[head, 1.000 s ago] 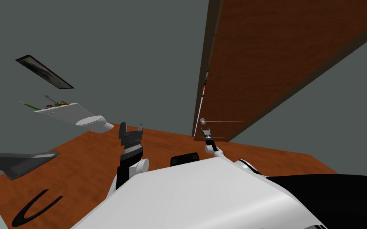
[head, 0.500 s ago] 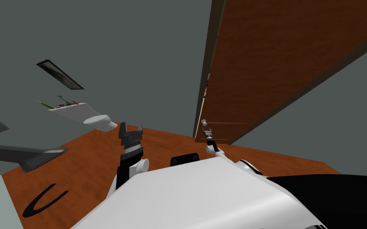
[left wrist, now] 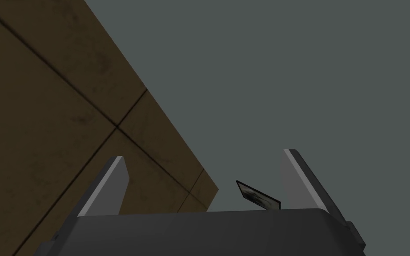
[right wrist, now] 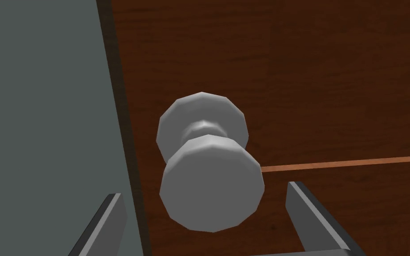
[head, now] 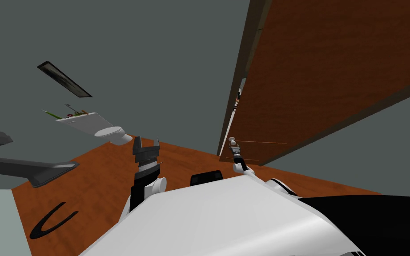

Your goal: Pull the door open

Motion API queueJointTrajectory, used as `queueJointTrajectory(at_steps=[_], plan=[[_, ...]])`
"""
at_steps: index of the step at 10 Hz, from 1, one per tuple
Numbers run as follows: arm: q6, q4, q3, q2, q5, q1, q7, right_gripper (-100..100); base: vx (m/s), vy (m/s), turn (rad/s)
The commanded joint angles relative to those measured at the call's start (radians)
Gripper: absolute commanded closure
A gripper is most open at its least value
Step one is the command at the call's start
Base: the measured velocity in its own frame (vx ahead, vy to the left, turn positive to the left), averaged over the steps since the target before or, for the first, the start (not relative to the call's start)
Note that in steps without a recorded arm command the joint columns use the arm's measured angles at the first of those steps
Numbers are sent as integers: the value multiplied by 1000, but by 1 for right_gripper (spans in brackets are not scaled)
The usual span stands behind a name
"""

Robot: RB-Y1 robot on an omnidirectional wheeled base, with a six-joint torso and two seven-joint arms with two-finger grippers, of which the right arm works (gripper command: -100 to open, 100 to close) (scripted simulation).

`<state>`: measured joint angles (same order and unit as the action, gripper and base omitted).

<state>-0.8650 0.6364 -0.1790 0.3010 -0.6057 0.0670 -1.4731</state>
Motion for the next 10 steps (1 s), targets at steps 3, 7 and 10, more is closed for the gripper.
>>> queueJointTrajectory(at_steps=[3,7,10], plan=[[-5,6,7,16,-5,-11,-14,100,77,-4,54],[-5,6,7,16,-5,-11,-14,100,-15,-2,3],[-13,13,-22,41,7,-23,-50,100,-102,-23,85]])
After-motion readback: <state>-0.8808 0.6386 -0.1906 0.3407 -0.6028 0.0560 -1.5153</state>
